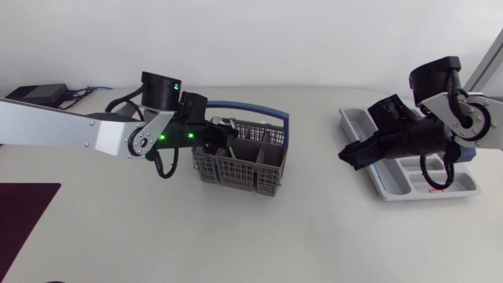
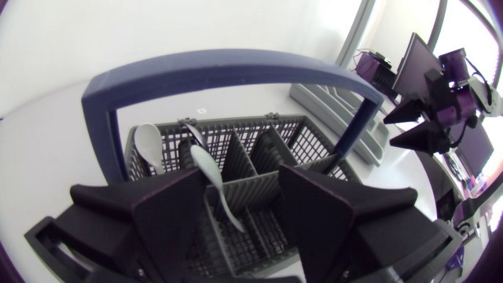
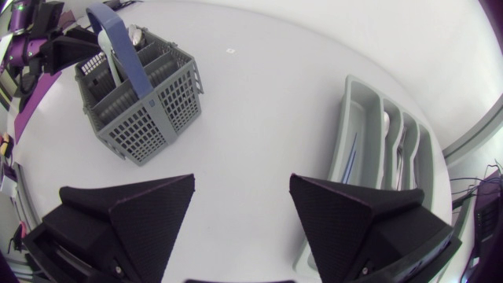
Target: Unload the cutlery basket into the drawer organizer.
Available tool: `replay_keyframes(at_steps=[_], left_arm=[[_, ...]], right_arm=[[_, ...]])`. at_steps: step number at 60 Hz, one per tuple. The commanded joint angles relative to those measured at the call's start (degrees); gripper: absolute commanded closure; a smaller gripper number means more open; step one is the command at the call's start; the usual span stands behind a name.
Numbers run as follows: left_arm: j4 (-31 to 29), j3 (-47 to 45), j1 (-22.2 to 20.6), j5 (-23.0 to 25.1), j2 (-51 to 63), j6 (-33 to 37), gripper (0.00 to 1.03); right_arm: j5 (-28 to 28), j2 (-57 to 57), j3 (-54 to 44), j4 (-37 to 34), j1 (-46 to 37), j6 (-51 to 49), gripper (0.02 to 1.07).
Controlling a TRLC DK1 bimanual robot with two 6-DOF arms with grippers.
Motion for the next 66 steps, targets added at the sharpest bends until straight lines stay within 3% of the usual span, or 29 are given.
replay_keyframes(at_steps=[1, 38, 66], left_arm=[[0.74, 2.08, -0.44, -0.47, 2.55, -1.33, 0.49], [3.11, 0.41, -0.88, -3.54, 1.94, 0.6, 0.97], [9.97, -12.78, -6.68, -6.27, -11.77, 6.76, 1.0]], right_arm=[[0.19, -0.79, -1.66, 0.58, 0.54, 0.68, 0.2], [0.28, -2.55, -3.77, 1.37, 1.42, 0.33, 0.2], [0.45, -3.78, -4.73, 1.37, 2.65, 0.42, 0.2]])
